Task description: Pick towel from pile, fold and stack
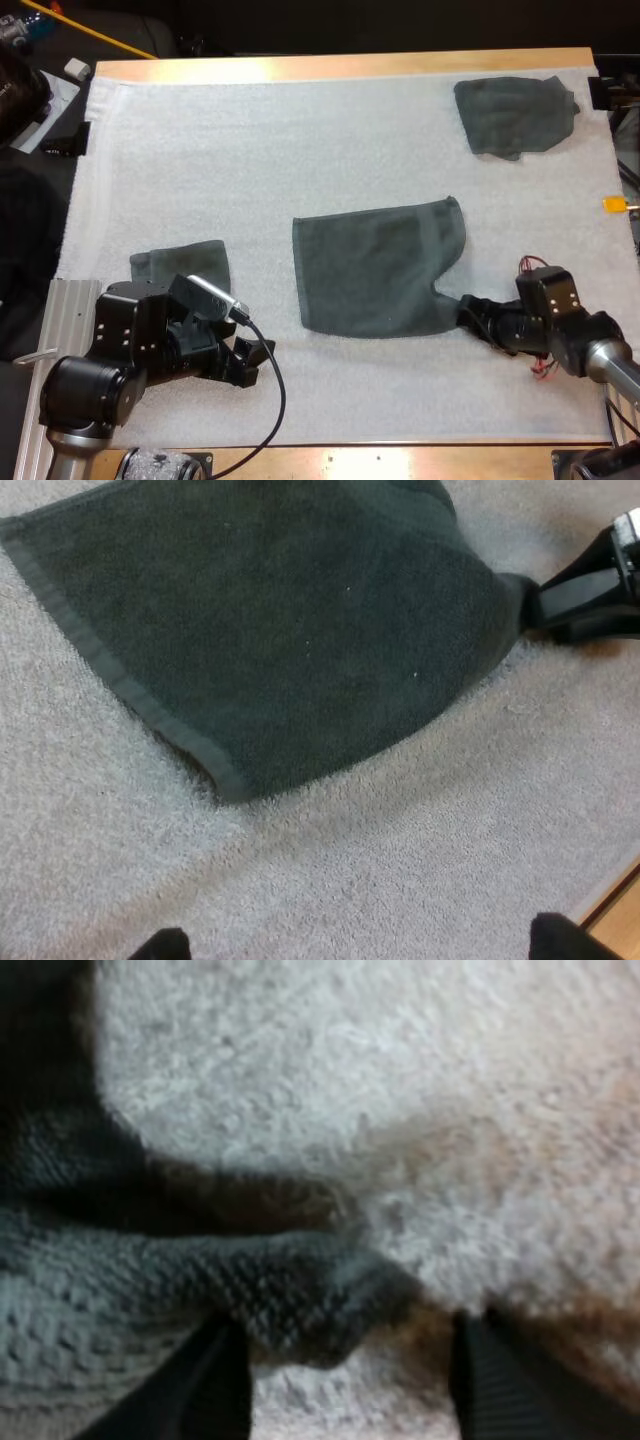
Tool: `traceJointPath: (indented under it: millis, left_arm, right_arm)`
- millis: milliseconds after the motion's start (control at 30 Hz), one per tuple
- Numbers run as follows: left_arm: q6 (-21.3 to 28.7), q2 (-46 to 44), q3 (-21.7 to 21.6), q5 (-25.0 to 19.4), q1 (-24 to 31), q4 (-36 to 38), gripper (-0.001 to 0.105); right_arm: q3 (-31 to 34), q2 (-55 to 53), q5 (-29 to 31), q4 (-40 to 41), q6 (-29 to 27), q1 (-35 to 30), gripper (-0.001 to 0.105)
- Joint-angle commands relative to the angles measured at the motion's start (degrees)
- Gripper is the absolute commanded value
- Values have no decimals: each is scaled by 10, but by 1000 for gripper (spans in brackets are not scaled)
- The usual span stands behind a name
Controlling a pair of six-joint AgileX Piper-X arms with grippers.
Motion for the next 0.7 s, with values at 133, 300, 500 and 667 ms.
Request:
traceJointPath:
  millis: [133, 300, 500, 667]
  left_arm:
    - [-3, 2, 0, 4, -1, -3, 65]
    - [-1, -1, 0, 4, -1, -5, 65]
    - [0, -1, -2, 9, -3, -11, 65]
    - [1, 12, 1, 10, -3, -45, 65]
  right_arm:
    - [5, 34, -14, -18, 16, 2, 27]
    - [5, 34, -10, -16, 11, 3, 4]
    - [-3, 23, -8, -28, 7, 0, 0]
    - [-2, -14, 7, 10, -16, 0, 0]
